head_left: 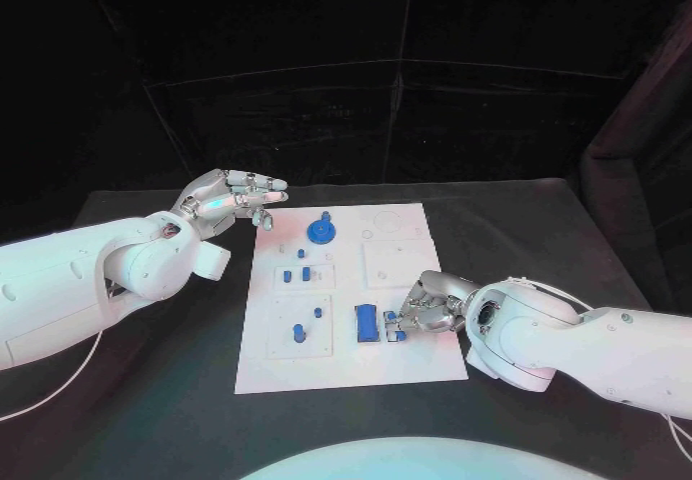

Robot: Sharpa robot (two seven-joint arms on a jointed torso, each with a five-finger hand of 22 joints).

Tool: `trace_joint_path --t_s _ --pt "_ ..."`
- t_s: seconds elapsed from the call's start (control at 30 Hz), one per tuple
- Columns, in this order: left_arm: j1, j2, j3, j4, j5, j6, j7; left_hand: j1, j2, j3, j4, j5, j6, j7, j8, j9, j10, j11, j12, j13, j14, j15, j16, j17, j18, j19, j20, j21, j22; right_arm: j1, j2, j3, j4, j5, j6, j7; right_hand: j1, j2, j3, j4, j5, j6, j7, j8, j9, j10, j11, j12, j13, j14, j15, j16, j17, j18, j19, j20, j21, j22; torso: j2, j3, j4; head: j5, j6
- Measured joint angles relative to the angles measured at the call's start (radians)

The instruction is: Assemble the parts on the task board

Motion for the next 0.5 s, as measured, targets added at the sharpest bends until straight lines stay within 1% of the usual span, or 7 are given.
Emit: trace_joint_path --t_s 0.13,0.17,0.27,0.3,0.33,0.5 --pt "0.000 0.000 0.000 0.001 0.000 0.000 0.000 0.000 0.000 0.000 0.000 0.000 0.000 0.000 0.000 0.000 0.000 0.000 0.000 0.000 0.000 0.000 0.000 0.000 0.000 0.000 0.000 0.000 0.000 0.000 0.010 0.000 -0.002 -0.003 0.001 -0.024 -0.003 -0.003 0.000 0.000 0.000 0.003 -0.001 0.003 0.003 0.000 0.000 0.002 0.000 0.000 0.000 0.000 0.000 0.000 0.000 0.000 0.000 0.000 0.000 0.0001 0.0000 0.001 0.000" --pt "0.000 0.000 0.000 0.001 0.000 0.001 0.000 0.000 0.000 0.000 0.000 0.000 0.000 0.000 0.000 0.000 0.000 0.000 0.000 0.000 0.000 0.000 0.000 0.000 0.000 0.000 0.000 0.000 0.000 0.000 0.012 0.000 -0.002 -0.006 0.000 -0.032 -0.009 0.001 0.000 0.006 0.000 0.005 -0.002 0.004 0.005 0.004 0.000 0.003 0.000 0.000 0.000 0.002 0.000 0.000 0.000 0.000 0.000 0.000 0.000 0.0005 -0.0001 0.001 0.001" --pt "0.000 0.000 0.000 0.001 0.000 0.001 0.000 0.000 0.000 0.000 0.000 0.000 0.000 0.000 0.000 0.000 0.000 0.000 0.000 0.000 0.000 0.000 0.000 0.000 0.000 0.000 0.000 0.000 0.000 0.001 0.015 0.001 -0.002 -0.016 -0.002 -0.047 -0.011 0.000 0.000 0.010 0.000 0.009 -0.005 0.007 0.005 0.007 0.000 0.013 0.006 0.000 0.000 0.004 0.000 0.000 0.000 0.000 0.004 0.000 0.000 0.0011 -0.0006 0.002 0.001" --pt "0.000 0.000 0.000 0.001 0.000 0.001 0.000 0.000 0.000 0.000 0.000 0.000 0.000 0.000 0.000 0.000 0.000 0.000 0.000 0.000 0.000 0.000 0.000 0.000 0.000 0.000 0.000 0.000 0.000 0.001 0.016 0.001 -0.002 -0.019 -0.003 -0.051 -0.016 0.005 0.000 0.014 0.000 0.010 -0.005 0.007 0.005 0.007 0.000 0.014 0.010 0.000 0.000 0.004 0.000 0.000 0.000 0.000 0.004 0.000 0.000 0.0012 -0.0007 0.002 0.001" --pt "0.000 0.000 0.000 0.001 0.000 0.001 0.000 0.000 0.000 0.000 0.000 0.000 0.000 0.000 0.000 0.000 0.000 0.000 0.000 0.000 0.000 0.000 0.000 0.000 0.000 0.000 0.000 0.000 0.000 0.001 0.017 0.001 -0.002 -0.024 -0.004 -0.057 -0.020 0.001 -0.001 0.015 0.001 0.011 -0.007 0.007 0.005 0.007 0.000 0.015 0.010 0.000 0.000 0.004 0.000 0.000 -0.002 -0.002 0.004 0.000 0.000 0.0012 -0.0009 0.002 0.001" --pt "0.000 0.000 0.000 0.001 0.000 0.002 0.000 0.000 0.000 -0.006 0.000 0.000 0.000 0.000 0.000 0.000 0.000 0.000 0.000 0.000 0.000 0.000 0.000 0.000 0.000 0.000 0.000 0.000 -0.001 0.001 0.022 0.001 -0.001 -0.038 -0.010 -0.071 -0.021 0.000 -0.003 0.017 0.003 0.013 -0.008 0.010 0.005 0.011 -0.004 0.017 0.011 0.000 0.000 0.004 0.000 0.000 -0.004 -0.004 0.004 0.000 0.000 0.0014 -0.0018 0.002 0.002"
